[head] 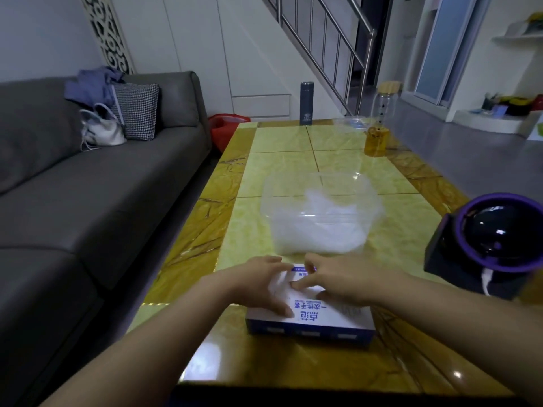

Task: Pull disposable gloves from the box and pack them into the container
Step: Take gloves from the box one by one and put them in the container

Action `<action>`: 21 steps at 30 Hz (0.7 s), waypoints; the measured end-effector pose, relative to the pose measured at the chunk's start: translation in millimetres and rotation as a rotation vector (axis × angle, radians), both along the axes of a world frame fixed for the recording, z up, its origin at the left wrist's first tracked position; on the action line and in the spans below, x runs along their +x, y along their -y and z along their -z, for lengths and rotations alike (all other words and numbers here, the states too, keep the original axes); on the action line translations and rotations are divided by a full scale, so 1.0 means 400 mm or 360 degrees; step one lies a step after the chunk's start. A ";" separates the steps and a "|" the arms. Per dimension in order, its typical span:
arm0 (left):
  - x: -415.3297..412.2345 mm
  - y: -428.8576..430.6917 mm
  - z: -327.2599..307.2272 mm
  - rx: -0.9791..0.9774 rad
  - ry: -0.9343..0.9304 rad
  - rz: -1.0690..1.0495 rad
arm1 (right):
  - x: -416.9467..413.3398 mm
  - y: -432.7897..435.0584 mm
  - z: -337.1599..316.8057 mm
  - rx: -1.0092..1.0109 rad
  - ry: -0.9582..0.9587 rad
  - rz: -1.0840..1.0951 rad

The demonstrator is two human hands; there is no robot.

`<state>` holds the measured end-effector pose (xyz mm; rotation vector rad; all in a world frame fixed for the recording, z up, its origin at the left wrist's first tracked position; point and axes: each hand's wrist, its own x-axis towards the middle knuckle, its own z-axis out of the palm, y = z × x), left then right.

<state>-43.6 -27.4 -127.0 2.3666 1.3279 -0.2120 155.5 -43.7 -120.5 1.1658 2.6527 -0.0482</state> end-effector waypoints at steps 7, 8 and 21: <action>0.007 0.007 0.013 -0.0076 -0.0174 0.0016 | -0.023 0.010 0.058 0.0091 -0.0380 0.0300; 0.009 0.008 0.013 -0.0078 -0.0181 0.0014 | -0.026 0.016 0.070 0.0025 -0.0498 0.0439; 0.001 0.010 0.022 -0.0079 -0.0101 -0.0027 | -0.013 0.065 -0.024 0.0165 -0.0307 0.0123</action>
